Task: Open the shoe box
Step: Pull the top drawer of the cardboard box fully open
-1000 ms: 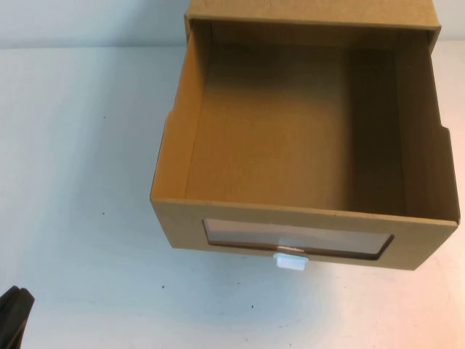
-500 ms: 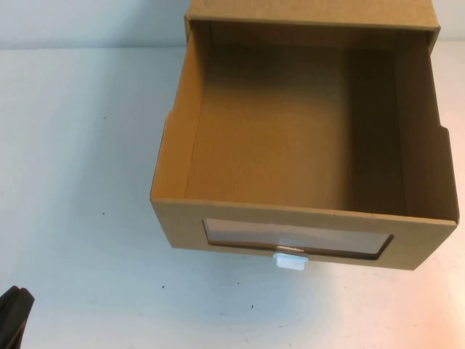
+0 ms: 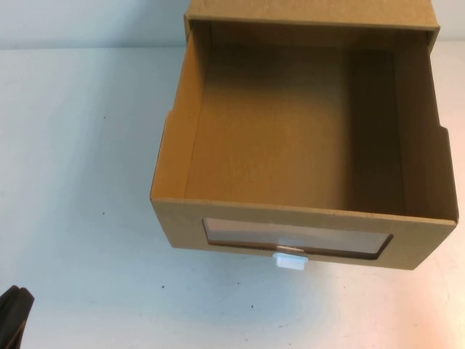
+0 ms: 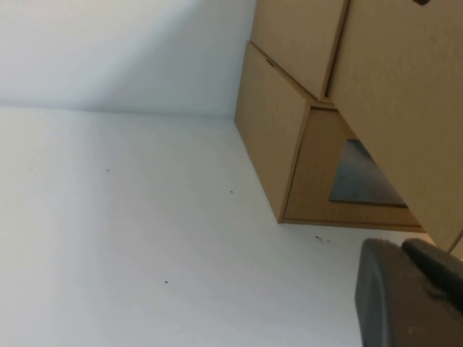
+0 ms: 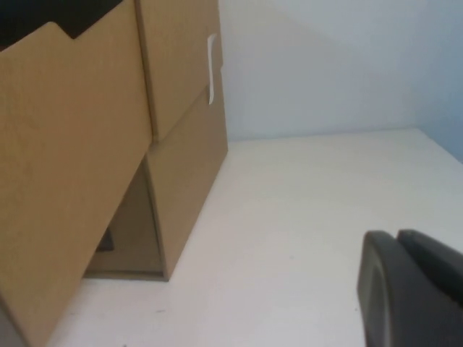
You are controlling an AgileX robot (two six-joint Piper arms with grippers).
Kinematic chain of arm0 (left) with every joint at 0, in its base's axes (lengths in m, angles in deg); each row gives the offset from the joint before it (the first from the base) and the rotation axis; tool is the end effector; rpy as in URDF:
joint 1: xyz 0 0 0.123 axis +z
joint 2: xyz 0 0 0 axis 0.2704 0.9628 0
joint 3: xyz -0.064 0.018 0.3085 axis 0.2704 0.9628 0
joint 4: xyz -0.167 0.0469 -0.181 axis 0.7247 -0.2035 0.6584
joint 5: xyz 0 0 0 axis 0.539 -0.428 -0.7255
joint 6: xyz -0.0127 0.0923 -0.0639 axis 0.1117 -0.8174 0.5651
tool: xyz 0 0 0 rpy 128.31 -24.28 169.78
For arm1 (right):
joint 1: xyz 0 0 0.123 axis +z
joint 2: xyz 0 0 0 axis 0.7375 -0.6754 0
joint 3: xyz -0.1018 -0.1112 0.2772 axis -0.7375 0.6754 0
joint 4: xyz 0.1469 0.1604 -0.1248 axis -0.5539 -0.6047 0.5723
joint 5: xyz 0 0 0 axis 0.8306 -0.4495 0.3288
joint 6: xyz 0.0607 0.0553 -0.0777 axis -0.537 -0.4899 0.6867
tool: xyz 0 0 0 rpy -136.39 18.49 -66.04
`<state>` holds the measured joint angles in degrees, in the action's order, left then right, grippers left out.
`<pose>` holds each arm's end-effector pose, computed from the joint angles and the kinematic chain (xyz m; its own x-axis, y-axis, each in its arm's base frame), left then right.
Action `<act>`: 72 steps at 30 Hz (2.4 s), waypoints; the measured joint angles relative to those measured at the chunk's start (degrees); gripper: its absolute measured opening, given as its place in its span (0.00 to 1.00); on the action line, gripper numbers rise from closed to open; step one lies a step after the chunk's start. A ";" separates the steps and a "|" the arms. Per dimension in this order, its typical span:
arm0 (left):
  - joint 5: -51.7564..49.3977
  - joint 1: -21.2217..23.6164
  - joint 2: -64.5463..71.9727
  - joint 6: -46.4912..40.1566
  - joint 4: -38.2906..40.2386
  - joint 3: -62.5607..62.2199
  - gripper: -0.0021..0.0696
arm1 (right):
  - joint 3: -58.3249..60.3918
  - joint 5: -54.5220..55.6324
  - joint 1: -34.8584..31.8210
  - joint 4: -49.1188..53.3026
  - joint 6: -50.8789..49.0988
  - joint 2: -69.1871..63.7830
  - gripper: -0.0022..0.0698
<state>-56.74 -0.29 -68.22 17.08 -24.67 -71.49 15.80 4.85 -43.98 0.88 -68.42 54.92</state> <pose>0.0468 -0.0213 0.1970 -0.0892 -0.1284 -0.9877 0.3291 0.9321 -0.1509 0.0471 -0.0009 0.1995 -0.0014 0.1172 -0.9931 -0.0291 0.9927 0.1172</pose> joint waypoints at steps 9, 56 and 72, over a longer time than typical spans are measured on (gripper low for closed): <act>0.00 0.00 0.00 0.00 0.00 0.00 0.02 | 0.00 -10.54 0.00 -36.02 39.57 0.00 0.01; -6.43 12.93 -3.06 36.73 -51.27 0.00 0.02 | 0.03 -16.27 0.00 -41.45 42.73 0.26 0.01; -17.27 13.16 -3.19 40.01 -54.22 0.00 0.02 | 0.03 -16.38 0.00 -41.57 42.73 0.28 0.01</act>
<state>-74.02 12.87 -71.41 57.10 -78.89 -71.49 15.83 -11.53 -43.98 -40.69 -25.70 55.21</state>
